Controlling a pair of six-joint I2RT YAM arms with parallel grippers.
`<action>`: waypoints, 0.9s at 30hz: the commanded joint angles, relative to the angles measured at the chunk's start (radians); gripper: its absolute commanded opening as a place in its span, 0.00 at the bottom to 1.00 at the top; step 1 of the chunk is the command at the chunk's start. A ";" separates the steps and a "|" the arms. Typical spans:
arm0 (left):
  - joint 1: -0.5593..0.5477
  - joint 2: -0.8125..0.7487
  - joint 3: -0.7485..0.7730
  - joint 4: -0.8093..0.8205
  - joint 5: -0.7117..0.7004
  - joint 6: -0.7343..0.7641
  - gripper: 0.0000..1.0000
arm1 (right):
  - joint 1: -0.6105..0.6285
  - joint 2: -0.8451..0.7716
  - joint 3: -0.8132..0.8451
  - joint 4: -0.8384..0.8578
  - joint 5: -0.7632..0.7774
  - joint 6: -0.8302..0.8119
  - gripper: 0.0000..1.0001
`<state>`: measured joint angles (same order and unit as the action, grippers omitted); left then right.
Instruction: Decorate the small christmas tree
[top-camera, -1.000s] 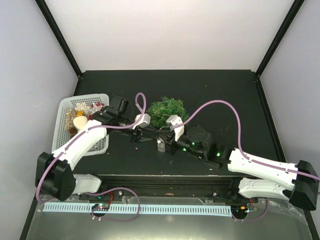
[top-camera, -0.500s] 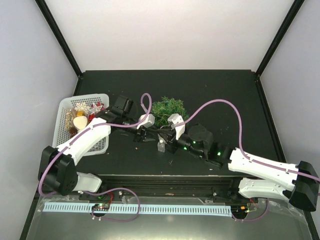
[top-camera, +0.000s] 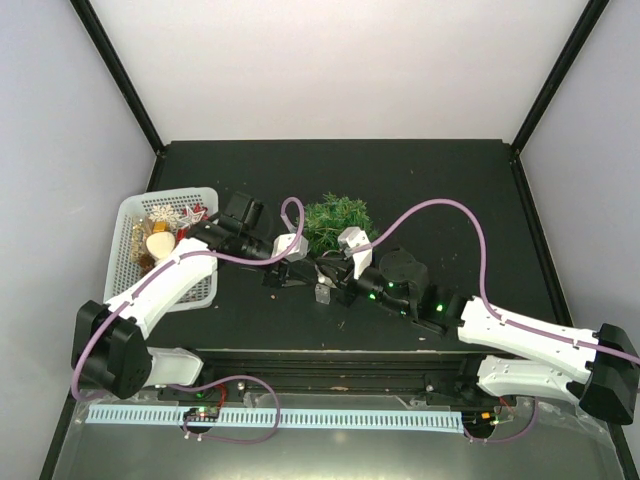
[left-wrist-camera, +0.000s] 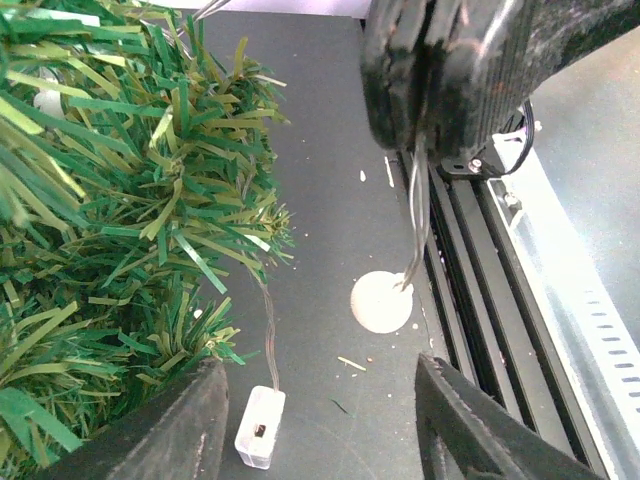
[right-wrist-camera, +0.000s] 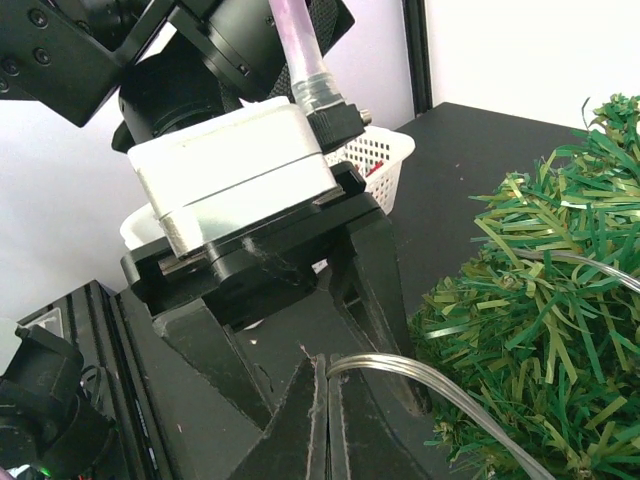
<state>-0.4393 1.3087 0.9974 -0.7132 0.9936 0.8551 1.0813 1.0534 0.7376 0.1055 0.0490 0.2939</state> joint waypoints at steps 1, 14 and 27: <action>-0.005 0.006 0.073 -0.051 0.030 0.036 0.56 | -0.005 -0.018 -0.016 0.027 0.001 0.004 0.01; -0.006 0.094 0.147 -0.213 0.169 0.112 0.52 | -0.005 0.000 -0.024 0.050 0.000 0.014 0.01; -0.007 0.130 0.178 -0.256 0.216 0.129 0.42 | -0.005 0.030 -0.017 0.060 -0.012 0.015 0.01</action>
<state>-0.4400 1.4292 1.1309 -0.9390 1.1553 0.9455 1.0809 1.0786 0.7238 0.1345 0.0441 0.2981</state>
